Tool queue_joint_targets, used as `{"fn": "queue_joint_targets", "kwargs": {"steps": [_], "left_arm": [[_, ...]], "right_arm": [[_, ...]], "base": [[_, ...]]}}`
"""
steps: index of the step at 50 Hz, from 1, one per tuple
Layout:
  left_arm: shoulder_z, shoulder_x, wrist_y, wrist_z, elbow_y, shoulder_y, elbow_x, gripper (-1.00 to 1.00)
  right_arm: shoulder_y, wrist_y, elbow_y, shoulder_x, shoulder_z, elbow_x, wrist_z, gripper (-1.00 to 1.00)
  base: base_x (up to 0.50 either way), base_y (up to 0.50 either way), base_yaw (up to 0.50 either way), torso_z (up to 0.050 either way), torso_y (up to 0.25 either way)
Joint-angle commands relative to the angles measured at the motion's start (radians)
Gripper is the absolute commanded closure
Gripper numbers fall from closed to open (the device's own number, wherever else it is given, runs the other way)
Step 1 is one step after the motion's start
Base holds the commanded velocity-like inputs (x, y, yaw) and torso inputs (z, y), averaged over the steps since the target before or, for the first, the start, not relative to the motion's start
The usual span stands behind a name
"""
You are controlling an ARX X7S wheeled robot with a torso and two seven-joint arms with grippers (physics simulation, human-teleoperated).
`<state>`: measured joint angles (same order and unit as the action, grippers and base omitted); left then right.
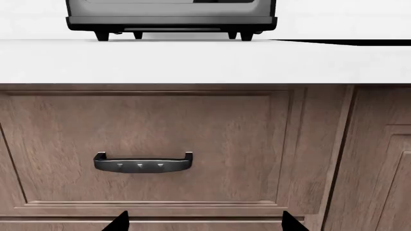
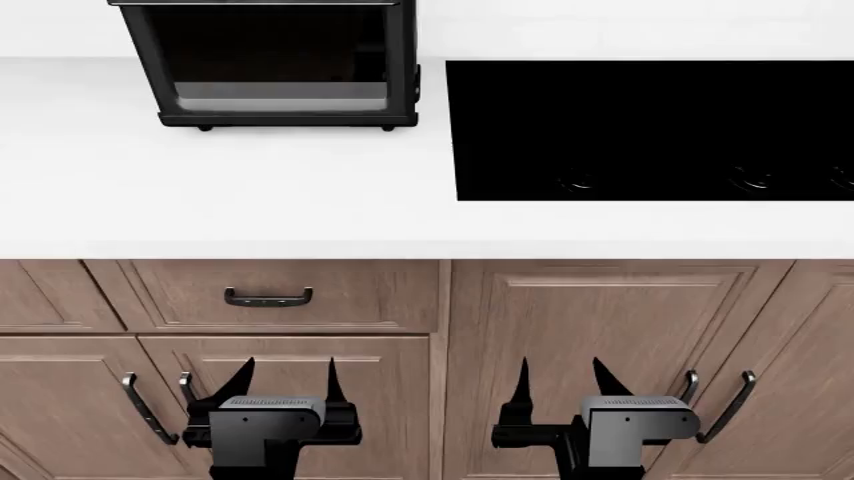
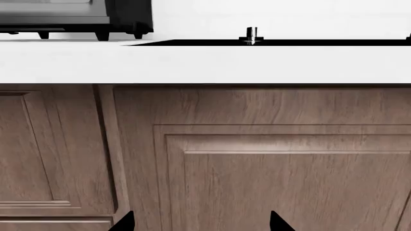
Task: Open the toaster oven door.
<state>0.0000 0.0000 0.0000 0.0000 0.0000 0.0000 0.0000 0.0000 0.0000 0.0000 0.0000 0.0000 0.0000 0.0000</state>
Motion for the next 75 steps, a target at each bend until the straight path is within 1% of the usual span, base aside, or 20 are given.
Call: {"fn": "queue_joint_targets", "kwargs": {"steps": [1, 9, 11, 16, 23, 29, 37, 41, 47, 55, 75], "left_arm": [[0.02, -0.016, 0.003, -0.016, -0.003, 0.0, -0.016, -1.0], [0.053, -0.044, -0.005, -0.038, -0.002, 0.001, -0.038, -1.0], [0.058, -0.05, -0.015, -0.041, 0.008, 0.0, -0.043, -1.0], [0.063, -0.073, -0.1, -0.045, 0.108, -0.045, -0.05, -1.0], [0.054, -0.116, -0.26, -0.037, 0.227, -0.159, -0.072, -1.0], [0.055, -0.155, -0.401, -0.014, 0.305, -0.283, -0.092, -1.0], [0.051, -0.187, -0.528, 0.004, 0.304, -0.457, -0.111, -1.0], [0.05, -0.194, -0.557, 0.007, 0.292, -0.518, -0.117, -1.0], [0.052, -0.201, -0.574, 0.007, 0.295, -0.539, -0.122, -1.0], [0.059, -0.202, -0.589, 0.0, 0.314, -0.531, -0.125, -1.0], [0.07, -0.207, -0.569, -0.015, 0.31, -0.506, -0.128, -1.0]], "right_arm": [[0.002, 0.003, 0.003, 0.016, -0.02, 0.013, 0.021, -1.0], [0.004, 0.009, 0.007, 0.042, -0.052, 0.033, 0.049, -1.0], [0.005, 0.03, -0.014, 0.049, -0.057, 0.036, 0.053, -1.0], [0.062, 0.145, -0.111, 0.081, -0.053, 0.044, 0.054, -1.0], [0.144, 0.258, -0.176, 0.115, -0.045, 0.064, 0.05, -1.0], [0.254, 0.384, -0.247, 0.154, -0.032, 0.075, 0.045, -1.0], [0.397, 0.476, -0.245, 0.183, -0.031, 0.086, 0.032, -1.0], [0.439, 0.5, -0.242, 0.19, -0.034, 0.091, 0.027, -1.0], [0.459, 0.512, -0.245, 0.196, -0.041, 0.095, 0.024, -1.0], [0.445, 0.509, -0.253, 0.196, -0.036, 0.109, 0.026, -1.0], [0.424, 0.486, -0.224, 0.192, -0.05, 0.119, 0.036, -1.0]], "base": [[0.0, 0.0, 0.0, 0.0, 0.0], [0.0, 0.0, 0.0, 0.01, 0.0], [0.0, 0.0, 0.0, 0.05, 0.0], [0.0, 0.0, 0.0, 0.05, 0.0], [0.0, 0.0, 0.0, 0.05, 0.0], [0.0, 0.0, 0.0, 0.05, 0.0], [0.0, 0.0, 0.0, 0.05, 0.0], [0.0, 0.0, 0.0, 0.05, 0.0], [0.0, 0.0, 0.0, 0.05, 0.0], [0.0, 0.0, 0.0, 0.049, 0.0], [0.2, 0.0, 0.0, 0.0, 0.0]]}}
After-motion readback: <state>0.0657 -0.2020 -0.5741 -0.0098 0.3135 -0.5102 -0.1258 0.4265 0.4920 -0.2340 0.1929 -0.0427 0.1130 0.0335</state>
